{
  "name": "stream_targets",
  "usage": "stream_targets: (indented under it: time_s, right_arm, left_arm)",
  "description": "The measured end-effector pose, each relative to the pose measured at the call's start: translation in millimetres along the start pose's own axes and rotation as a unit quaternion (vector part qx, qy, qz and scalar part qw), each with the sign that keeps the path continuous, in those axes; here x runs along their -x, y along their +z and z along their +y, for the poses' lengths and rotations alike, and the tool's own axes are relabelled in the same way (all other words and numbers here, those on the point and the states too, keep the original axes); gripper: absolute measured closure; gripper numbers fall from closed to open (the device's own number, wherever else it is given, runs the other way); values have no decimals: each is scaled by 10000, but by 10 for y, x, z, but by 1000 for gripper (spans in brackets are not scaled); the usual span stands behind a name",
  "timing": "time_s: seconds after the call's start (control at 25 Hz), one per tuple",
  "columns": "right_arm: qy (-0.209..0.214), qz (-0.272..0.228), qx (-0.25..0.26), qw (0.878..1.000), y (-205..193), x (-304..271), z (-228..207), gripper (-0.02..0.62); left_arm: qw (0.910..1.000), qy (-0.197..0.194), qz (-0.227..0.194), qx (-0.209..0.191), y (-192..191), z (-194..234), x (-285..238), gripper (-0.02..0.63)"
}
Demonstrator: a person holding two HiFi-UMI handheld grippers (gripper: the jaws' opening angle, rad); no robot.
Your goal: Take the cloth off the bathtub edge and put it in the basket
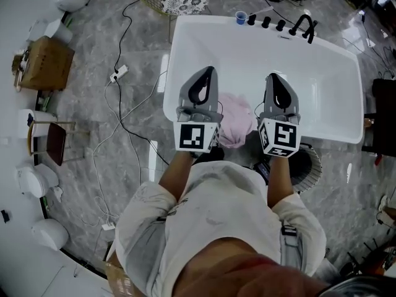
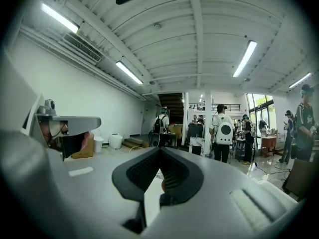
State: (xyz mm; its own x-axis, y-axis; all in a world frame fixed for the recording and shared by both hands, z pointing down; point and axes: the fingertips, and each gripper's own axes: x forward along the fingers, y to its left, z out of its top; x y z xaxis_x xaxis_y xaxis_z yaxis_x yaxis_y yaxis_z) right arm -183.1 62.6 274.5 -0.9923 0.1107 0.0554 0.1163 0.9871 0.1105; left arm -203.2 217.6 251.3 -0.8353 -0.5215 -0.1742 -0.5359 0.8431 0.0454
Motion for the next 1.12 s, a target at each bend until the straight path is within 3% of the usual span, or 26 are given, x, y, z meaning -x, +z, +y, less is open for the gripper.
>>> stream_targets:
  time_s: [0.44, 1.12]
  right_arm:
    - [-202, 91, -97, 9997, -62, -483, 54, 592]
    - [-104, 177, -389, 9990, -257, -503, -375, 592]
  left_arm:
    - [9997, -240, 92, 7, -165, 373, -379, 606]
    - [9996, -196, -201, -64, -196, 48, -624, 606]
